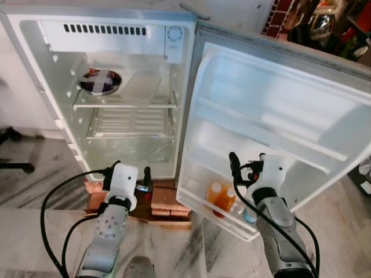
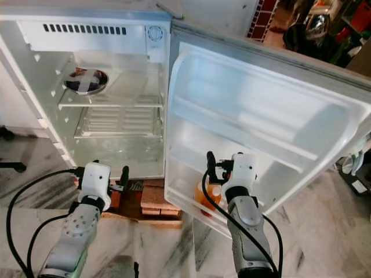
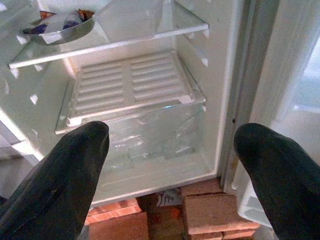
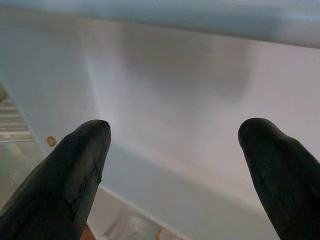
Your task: Restocking fridge
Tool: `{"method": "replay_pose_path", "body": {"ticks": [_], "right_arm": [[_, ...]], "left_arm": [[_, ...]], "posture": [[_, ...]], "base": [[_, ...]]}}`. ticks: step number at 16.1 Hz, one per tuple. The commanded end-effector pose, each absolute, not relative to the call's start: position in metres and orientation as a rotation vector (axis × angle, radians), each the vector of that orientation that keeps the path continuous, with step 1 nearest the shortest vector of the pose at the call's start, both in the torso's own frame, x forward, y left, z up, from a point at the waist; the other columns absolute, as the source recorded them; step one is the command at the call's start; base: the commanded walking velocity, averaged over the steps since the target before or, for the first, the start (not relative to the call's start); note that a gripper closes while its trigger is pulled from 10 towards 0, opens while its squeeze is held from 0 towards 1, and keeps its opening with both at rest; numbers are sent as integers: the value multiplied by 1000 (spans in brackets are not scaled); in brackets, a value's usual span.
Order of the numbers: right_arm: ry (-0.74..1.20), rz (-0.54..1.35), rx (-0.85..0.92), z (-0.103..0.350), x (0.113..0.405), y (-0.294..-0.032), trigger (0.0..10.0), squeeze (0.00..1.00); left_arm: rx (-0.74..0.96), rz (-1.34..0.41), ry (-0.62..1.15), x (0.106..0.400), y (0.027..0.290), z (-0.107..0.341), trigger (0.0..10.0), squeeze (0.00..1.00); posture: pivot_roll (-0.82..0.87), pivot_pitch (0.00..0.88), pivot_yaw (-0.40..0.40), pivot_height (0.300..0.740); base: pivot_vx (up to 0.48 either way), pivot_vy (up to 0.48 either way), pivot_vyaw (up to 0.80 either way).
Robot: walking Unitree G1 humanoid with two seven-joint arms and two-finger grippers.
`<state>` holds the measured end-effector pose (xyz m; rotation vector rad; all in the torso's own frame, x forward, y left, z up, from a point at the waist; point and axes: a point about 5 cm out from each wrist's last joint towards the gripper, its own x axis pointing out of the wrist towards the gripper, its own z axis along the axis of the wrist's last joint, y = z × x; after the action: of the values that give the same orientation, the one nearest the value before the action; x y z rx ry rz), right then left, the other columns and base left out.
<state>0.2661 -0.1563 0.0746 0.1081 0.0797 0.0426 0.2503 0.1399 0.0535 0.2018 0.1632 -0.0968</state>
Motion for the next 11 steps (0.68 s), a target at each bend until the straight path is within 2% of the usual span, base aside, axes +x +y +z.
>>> {"method": "replay_pose_path", "body": {"ticks": [1, 10, 11], "right_arm": [[61, 37, 107, 77, 267, -159, 10000, 0], [53, 7, 99, 79, 270, -166, 10000, 0], [53, 7, 98, 79, 270, -166, 10000, 0]], "left_arm": [[210, -104, 190, 248, 138, 49, 10000, 0], [213, -107, 192, 248, 137, 48, 10000, 0], [213, -107, 192, 248, 137, 49, 10000, 0]], "posture": [[156, 40, -58, 740], [151, 48, -57, 740], [150, 49, -59, 740]], "base": [[-326, 0, 0], [-350, 0, 0], [-345, 0, -613]]}}
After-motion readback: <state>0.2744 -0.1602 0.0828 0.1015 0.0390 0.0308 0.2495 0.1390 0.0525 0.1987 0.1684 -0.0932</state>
